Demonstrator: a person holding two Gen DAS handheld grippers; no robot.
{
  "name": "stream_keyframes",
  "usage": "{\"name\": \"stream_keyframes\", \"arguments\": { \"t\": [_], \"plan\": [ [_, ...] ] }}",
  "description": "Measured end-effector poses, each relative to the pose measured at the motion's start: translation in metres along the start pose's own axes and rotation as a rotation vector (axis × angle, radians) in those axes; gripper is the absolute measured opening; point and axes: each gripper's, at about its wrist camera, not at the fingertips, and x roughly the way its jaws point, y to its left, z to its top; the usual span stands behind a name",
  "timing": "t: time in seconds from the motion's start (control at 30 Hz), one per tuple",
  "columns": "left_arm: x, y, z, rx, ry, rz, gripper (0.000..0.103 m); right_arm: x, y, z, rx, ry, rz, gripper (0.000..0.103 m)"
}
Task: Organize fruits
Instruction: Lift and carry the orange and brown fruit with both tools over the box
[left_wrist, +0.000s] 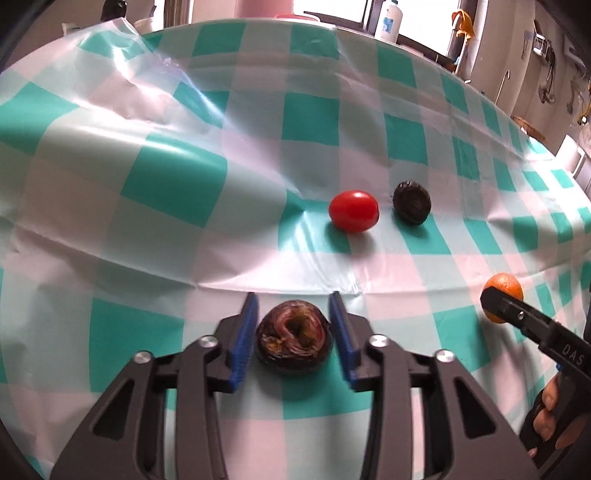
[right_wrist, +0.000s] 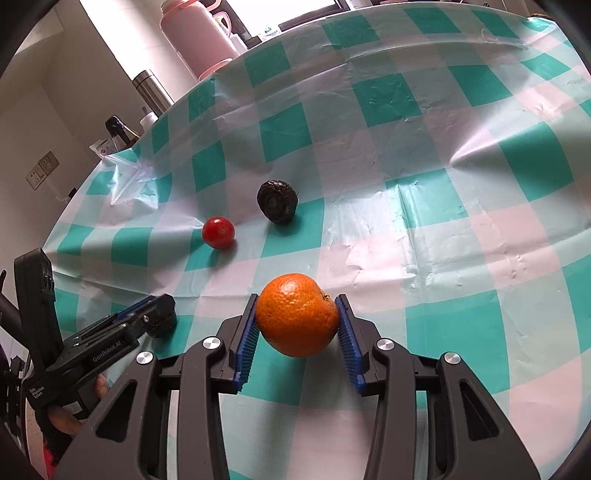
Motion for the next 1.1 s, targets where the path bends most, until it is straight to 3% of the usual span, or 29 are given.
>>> {"name": "stream_keyframes", "arguments": {
  "t": [0.03, 0.07, 0.3, 0.37, 0.4, 0.5, 0.7, 0.83, 1.1],
  "plan": [
    [0.002, -0.001, 0.0, 0.001, 0.009, 0.005, 0.067, 0.0, 0.0, 0.0, -0.001, 0.001, 0.001, 0.043],
    [0.002, -0.002, 0.0, 0.004, 0.007, 0.013, 0.07, 0.0, 0.0, 0.0, -0.002, 0.001, 0.002, 0.043],
    [-0.001, 0.001, -0.012, 0.046, 0.017, 0.071, 0.071, 0.0, 0.001, -0.001, -0.006, 0.003, 0.003, 0.043],
    [0.0, 0.0, -0.011, 0.056, 0.016, 0.087, 0.064, 0.0, 0.001, -0.001, -0.006, 0.002, 0.003, 0.043],
    [-0.001, -0.002, -0.012, 0.074, 0.006, 0.108, 0.042, 0.0, 0.001, -0.001, -0.006, 0.002, 0.003, 0.043],
    [-0.003, -0.001, -0.012, 0.072, 0.0, 0.089, 0.042, -0.002, 0.002, -0.002, -0.008, -0.005, 0.007, 0.043],
    [-0.022, 0.0, -0.006, 0.04, -0.115, 0.069, 0.042, -0.003, 0.002, -0.002, -0.008, -0.011, 0.018, 0.042],
    [-0.023, 0.01, -0.003, -0.027, -0.113, 0.032, 0.042, -0.004, 0.002, -0.002, -0.007, -0.018, 0.025, 0.042],
    [-0.024, 0.011, -0.004, -0.039, -0.114, 0.028, 0.042, -0.006, 0.005, -0.004, -0.023, 0.002, 0.026, 0.042]
  ]
}}
